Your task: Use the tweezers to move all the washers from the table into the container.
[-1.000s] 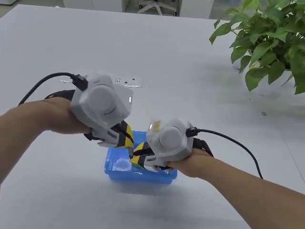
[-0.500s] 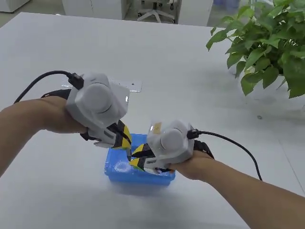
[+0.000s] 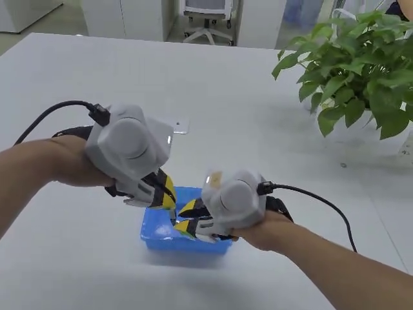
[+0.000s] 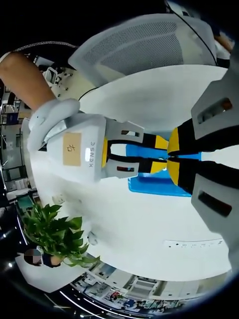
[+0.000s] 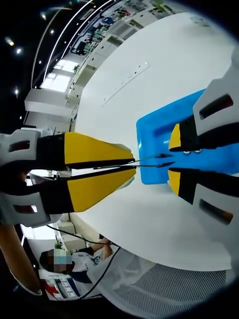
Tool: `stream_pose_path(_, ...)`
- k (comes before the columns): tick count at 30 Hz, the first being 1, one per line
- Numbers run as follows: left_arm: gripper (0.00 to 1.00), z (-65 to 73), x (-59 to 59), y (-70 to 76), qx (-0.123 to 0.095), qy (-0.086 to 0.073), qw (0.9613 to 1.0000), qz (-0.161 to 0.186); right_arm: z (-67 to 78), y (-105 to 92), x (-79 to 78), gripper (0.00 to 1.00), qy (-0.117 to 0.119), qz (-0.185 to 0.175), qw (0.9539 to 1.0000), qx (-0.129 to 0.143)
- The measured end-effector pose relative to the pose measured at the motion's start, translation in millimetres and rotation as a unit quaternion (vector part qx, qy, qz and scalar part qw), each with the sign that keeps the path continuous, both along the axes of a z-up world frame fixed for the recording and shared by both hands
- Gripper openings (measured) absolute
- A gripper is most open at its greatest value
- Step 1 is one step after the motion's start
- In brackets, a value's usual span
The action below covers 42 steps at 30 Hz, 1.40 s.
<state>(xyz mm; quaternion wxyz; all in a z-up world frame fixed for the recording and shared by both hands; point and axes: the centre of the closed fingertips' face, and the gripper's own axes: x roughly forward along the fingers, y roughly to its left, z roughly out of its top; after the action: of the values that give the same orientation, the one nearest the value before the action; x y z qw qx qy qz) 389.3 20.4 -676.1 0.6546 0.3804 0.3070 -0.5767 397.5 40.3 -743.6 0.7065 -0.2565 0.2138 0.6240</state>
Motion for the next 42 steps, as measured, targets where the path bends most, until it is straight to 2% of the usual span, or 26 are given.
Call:
stream_pose_path(15, 0.06, 14.9, -22.1, -9.0, -0.007, -0.007, 0.9999, -0.006, 16.4, -1.9, -18.8, 0.15, -0.011, 0.007, 0.9998, 0.015)
stream_pose_path(21, 0.06, 20.1, -29.1, -12.0, -0.019, -0.005, 0.9998, -0.004, 18.9, -1.7, -27.3, 0.14, -0.014, 0.011, 0.9997, 0.019)
stream_pose_path(24, 0.06, 20.2, -30.8, -11.4, -0.016, -0.007, 0.9998, -0.005, 20.0, -3.2, -29.1, 0.12, -0.017, 0.011, 0.9996, 0.019)
stream_pose_path(33, 0.06, 26.4, -36.8, -12.6, -0.026, -0.007, 0.9996, -0.004, 25.5, -5.4, -34.5, 0.10, -0.016, 0.010, 0.9995, 0.026)
stream_pose_path(40, 0.06, 33.8, -40.5, -13.0, -0.043, -0.003, 0.9991, -0.005, 32.6, -6.6, -40.9, 0.07, -0.019, 0.007, 0.9990, 0.041)
stream_pose_path(42, 0.06, 35.3, -40.9, -13.1, -0.046, -0.003, 0.9989, -0.005, 34.3, -6.9, -42.3, 0.07, -0.012, 0.006, 0.9989, 0.045)
